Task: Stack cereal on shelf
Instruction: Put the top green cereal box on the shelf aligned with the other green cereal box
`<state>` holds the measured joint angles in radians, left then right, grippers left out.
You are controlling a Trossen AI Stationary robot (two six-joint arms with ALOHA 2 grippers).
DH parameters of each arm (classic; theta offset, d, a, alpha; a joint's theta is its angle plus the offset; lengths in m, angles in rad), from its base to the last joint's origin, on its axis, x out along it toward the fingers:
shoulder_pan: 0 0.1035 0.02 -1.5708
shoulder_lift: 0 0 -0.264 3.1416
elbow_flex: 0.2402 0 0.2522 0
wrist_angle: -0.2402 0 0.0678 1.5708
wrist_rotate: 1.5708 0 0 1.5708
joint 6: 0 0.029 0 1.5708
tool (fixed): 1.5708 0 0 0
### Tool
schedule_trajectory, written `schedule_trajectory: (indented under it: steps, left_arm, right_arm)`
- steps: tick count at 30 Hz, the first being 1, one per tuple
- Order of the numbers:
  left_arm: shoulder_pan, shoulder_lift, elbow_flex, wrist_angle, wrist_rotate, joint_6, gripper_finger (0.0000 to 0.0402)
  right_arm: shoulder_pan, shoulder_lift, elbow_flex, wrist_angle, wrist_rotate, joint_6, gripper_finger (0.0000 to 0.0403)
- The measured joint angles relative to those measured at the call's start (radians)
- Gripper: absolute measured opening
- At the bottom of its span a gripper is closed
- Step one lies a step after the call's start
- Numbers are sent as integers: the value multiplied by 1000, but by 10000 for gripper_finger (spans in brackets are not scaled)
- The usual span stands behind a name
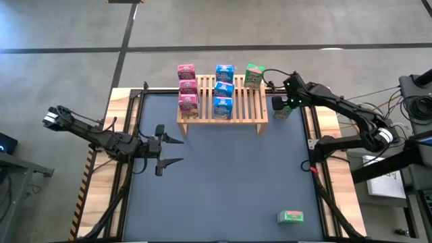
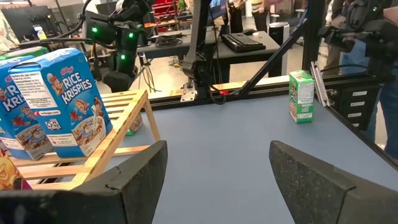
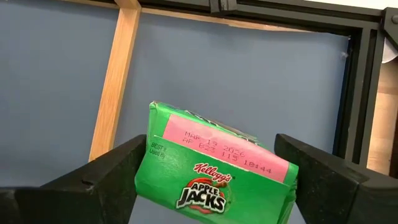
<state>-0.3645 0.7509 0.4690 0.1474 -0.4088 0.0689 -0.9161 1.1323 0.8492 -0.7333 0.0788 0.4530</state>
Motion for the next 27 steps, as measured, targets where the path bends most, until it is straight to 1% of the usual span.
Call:
schedule_trajectory:
  steps: [10, 13, 17, 22, 27]
  left_arm:
    - [0, 0, 0, 0, 0, 0, 265]
    - [0, 0, 0, 0, 0, 0, 265]
    - [0, 0, 0, 0, 0, 0, 265]
    - [0, 0, 0, 0, 0, 0, 265]
    - [0, 0, 0, 0, 0, 0, 265]
  right_arm:
    - [0, -47, 17, 1, -8, 0, 322]
    - [0, -70, 49, -37, -8, 0, 322]
    - [0, -99, 124, -129, -8, -2, 322]
    - [9, -116, 260, -269, -9, -7, 322]
    - [42, -117, 400, -367, -11, 4, 322]
